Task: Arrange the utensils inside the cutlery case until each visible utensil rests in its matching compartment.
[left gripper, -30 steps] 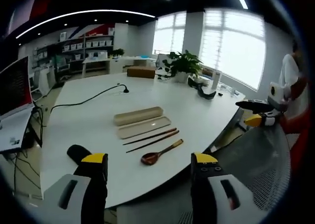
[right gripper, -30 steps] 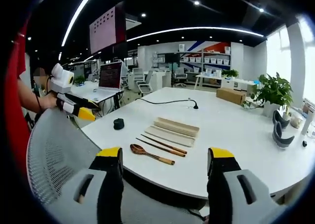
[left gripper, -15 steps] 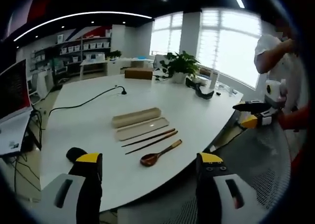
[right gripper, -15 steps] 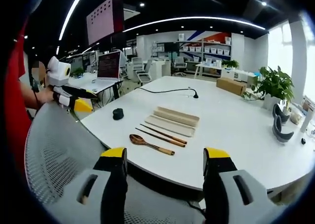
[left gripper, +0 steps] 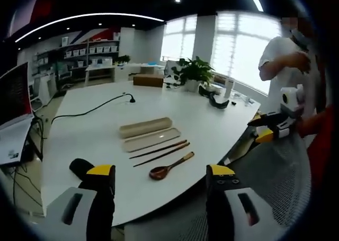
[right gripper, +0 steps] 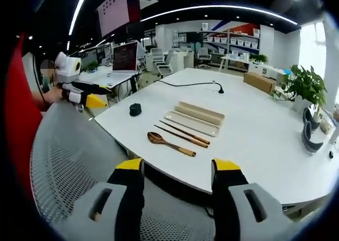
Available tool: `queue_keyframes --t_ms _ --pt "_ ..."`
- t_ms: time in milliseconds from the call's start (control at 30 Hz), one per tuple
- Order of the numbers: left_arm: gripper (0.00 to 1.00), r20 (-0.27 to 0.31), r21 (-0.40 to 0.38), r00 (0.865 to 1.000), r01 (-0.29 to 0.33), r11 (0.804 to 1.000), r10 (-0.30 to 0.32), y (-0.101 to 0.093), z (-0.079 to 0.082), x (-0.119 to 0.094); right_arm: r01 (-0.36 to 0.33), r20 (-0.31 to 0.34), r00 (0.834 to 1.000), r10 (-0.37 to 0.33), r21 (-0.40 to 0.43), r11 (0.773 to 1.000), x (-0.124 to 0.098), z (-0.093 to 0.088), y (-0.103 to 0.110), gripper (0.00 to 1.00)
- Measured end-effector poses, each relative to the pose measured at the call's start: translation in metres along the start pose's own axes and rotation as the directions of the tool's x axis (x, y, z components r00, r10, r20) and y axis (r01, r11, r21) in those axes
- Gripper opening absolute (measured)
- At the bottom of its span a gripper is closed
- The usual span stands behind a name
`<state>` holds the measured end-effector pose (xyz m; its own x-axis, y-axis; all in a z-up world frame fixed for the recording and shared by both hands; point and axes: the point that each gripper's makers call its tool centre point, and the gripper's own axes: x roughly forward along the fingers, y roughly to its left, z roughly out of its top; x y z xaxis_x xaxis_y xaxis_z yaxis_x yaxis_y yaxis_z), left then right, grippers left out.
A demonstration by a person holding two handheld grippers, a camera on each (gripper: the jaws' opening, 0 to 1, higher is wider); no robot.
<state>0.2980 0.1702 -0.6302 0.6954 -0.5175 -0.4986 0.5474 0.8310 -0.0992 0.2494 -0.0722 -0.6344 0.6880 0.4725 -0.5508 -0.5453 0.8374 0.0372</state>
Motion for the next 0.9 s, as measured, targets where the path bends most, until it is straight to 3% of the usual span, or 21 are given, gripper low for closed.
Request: queue_keyframes --t_ms 167,267,533,700,833,900 --pt "0.69 -0.016 0.014 1.0 0.006 1.0 -0.006 -0.002 -0.002 0.0 -0.016 -0.055 0.998 0.014 -0.029 0.999 -0.001 -0.002 -0.002 0.35" --pt "0.67 -0.028 0.022 1.0 0.008 1.0 -0.008 -0.003 -0.004 0.0 -0.01 -0.007 1.0 0.01 -0.004 1.0 -0.004 0.008 -0.002 0.34" --pt "0.6 -0.008 0.042 0.999 0.04 0.998 -0.04 -0.01 0.001 0.0 0.08 -0.04 0.996 -0.082 -0.052 0.995 -0.005 0.008 -0.015 0.32" --pt "0.63 -0.024 0.042 0.999 0.043 0.998 -0.042 -0.01 -0.002 0.001 0.056 -0.069 0.996 -0.064 -0.117 0.992 -0.005 0.013 -0.014 0.39" --pt "0.64 -0.034 0.045 0.998 0.044 0.998 -0.043 -0.01 -0.003 0.002 -0.006 -0.09 0.996 -0.013 -0.202 0.979 -0.002 0.025 -0.01 0.3" --pt "0.64 -0.039 0.04 0.998 0.044 0.998 -0.043 -0.01 -0.004 0.002 0.01 -0.082 0.996 -0.028 -0.214 0.977 0.0 0.031 -0.011 0.32"
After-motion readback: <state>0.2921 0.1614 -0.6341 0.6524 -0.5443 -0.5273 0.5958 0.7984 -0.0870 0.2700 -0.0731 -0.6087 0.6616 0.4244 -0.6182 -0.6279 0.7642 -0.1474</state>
